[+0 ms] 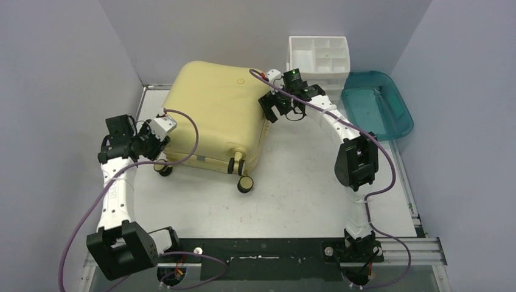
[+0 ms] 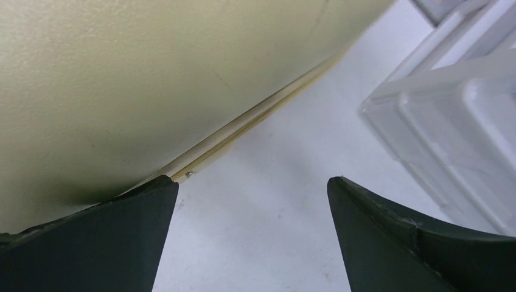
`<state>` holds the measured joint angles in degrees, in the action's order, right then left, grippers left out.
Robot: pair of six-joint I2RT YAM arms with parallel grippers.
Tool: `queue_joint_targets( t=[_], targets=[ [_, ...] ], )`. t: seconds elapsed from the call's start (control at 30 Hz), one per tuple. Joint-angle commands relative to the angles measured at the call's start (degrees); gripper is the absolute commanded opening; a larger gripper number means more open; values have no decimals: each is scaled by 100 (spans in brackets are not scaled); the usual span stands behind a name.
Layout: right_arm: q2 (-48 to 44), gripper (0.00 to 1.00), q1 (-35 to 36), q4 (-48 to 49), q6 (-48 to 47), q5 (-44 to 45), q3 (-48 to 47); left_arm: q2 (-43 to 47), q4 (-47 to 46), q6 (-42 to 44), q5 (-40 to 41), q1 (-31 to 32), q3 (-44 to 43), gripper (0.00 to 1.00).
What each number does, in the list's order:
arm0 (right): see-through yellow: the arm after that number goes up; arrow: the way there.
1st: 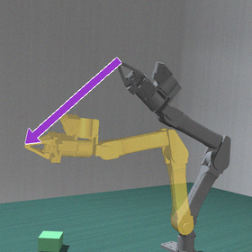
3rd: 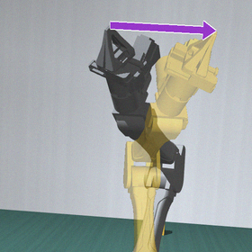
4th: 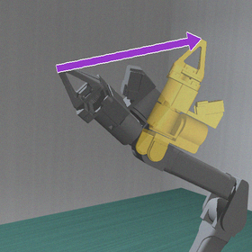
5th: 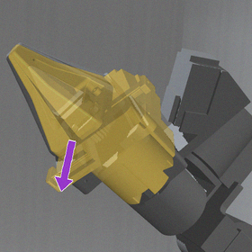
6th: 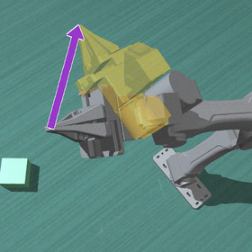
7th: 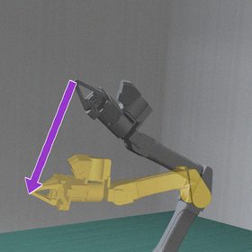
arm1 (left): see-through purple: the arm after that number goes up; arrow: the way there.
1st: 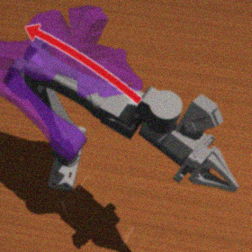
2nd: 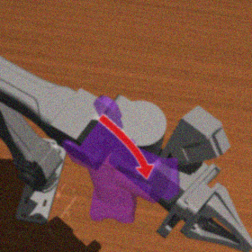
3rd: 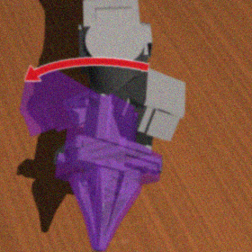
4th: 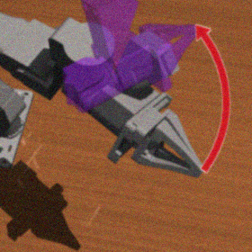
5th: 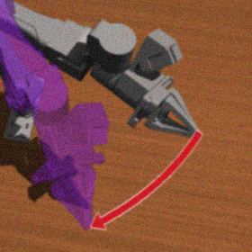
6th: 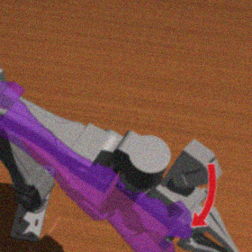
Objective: Open, take out, and arrange the luggage
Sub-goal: Adjust the luggage at the center of the board.
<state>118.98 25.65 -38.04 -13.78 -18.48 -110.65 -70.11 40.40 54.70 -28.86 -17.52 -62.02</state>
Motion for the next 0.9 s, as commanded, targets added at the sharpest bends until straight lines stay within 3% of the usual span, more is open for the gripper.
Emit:
queue_joint_targets(
  t=[0.0, 0.13, 0.3, 0.4, 0.53, 0.6, 0.7, 0.87],
  targets=[
    [49, 100, 260, 788, 390, 354, -702, 638, 1840, -330, -1138, 1166, 641, 28],
    [-602, 100, 268, 627, 54, 332, -212, 974, 1758, -811, -1247, 1520, 648, 32],
    [-1877, 100, 302, 178, -399, -226, 851, 1218, 1510, -1535, -1412, 1548, 408, 63],
    [-2827, 100, 508, 199, -560, -590, 1680, 1370, 1483, -1794, -1708, 1549, 254, 67],
    [-3690, 100, 1064, 340, -652, -782, 2430, 1600, 1380, -2203, -1734, 1536, -145, 82],
    [-3827, 100, 1164, 345, -613, -873, 2524, 1851, 945, -2788, -1225, 1527, -217, 96],
    [-3864, 100, 1196, 592, -433, -471, 2777, 2113, 210, -3425, 13, 1531, -149, 97],
    [-3811, 100, 1437, 1123, -371, 701, 3496, 2081, 1, -3661, 1376, 1480, -33, 97]
  ],
)
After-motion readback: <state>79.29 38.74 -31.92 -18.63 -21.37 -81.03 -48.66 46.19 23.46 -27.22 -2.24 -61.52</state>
